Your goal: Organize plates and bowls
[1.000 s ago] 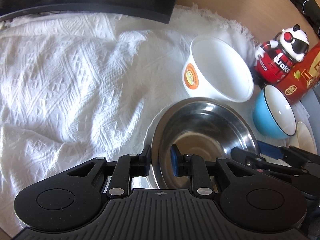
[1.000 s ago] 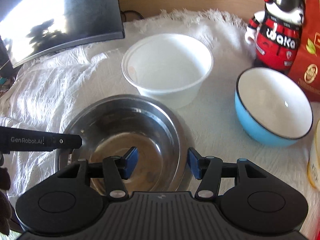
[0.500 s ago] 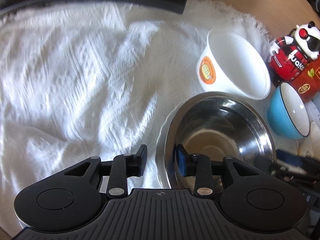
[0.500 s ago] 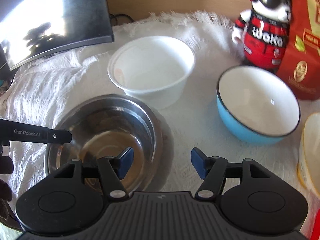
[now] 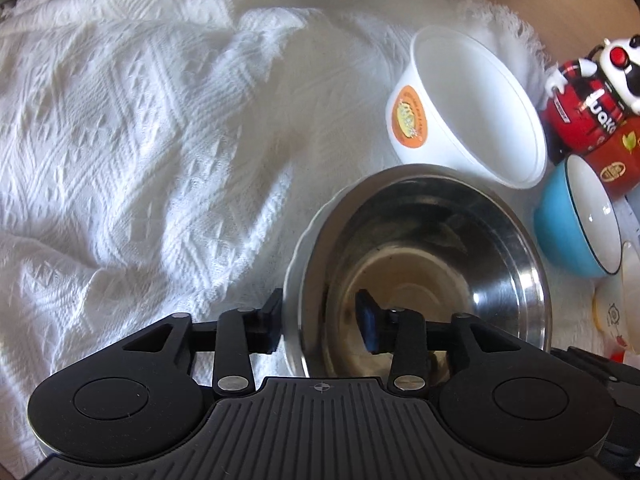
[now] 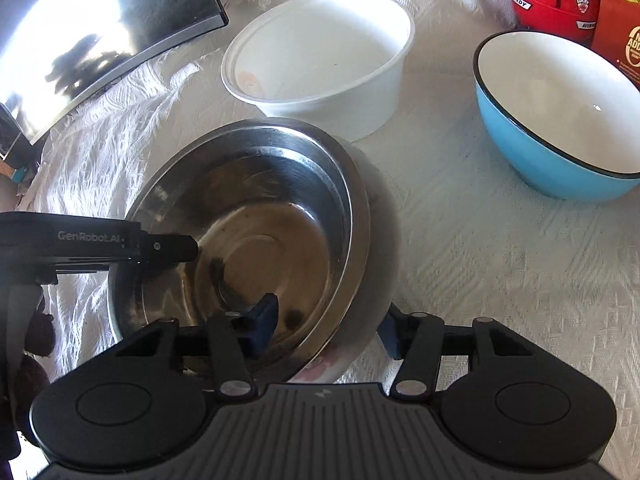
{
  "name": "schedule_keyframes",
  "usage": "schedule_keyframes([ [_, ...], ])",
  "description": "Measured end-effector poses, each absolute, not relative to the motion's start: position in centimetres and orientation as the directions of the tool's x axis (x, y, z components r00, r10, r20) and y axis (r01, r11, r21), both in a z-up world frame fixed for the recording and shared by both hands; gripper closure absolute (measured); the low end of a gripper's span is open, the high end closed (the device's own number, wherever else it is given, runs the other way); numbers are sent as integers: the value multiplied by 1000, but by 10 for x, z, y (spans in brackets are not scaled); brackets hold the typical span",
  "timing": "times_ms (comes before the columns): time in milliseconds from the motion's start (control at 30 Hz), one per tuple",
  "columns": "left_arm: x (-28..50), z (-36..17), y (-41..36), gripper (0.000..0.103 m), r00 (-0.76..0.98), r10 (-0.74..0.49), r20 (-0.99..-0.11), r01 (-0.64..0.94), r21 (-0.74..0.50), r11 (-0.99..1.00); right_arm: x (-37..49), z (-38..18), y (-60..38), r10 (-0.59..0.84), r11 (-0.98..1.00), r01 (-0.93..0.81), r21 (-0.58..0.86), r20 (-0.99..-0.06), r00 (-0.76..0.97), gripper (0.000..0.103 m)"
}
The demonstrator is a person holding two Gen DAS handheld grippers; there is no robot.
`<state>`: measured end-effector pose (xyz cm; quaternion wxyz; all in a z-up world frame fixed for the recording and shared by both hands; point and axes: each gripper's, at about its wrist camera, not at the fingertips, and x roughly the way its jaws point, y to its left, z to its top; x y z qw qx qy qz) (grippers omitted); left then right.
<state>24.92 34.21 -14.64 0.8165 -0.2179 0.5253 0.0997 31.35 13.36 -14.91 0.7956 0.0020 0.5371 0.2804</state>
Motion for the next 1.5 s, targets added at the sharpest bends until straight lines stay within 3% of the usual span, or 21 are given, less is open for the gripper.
schedule_keyframes([
  [700, 253, -129, 342, 58, 502, -174, -847, -318, -368, 874, 310, -143, 122, 345, 911, -352, 215, -864, 366, 46],
  [933, 237, -92, 349, 58, 600, -160, -784, -273, -389, 880, 291, -108, 104, 311, 937, -306, 166, -796, 520, 45],
  [1100, 229, -68, 348, 58, 699, -180, -692, -194, -425, 884, 271, -72, 79, 281, 954, -261, 146, -739, 612, 35],
  [1267, 234, -54, 326, 59, 735, -252, -630, -126, -492, 861, 270, -54, 40, 189, 982, -133, 135, -759, 623, 34],
  [1367, 236, -48, 299, 59, 721, -301, -624, -78, -505, 859, 277, -45, 5, 158, 987, -82, 137, -764, 625, 33],
  [1433, 239, -46, 276, 59, 711, -315, -629, -48, -491, 870, 285, -40, -19, 132, 991, -61, 121, -756, 641, 25],
  [1500, 247, -47, 250, 59, 684, -348, -642, -16, -490, 871, 296, -42, -43, 98, 995, -38, 97, -747, 657, 24],
])
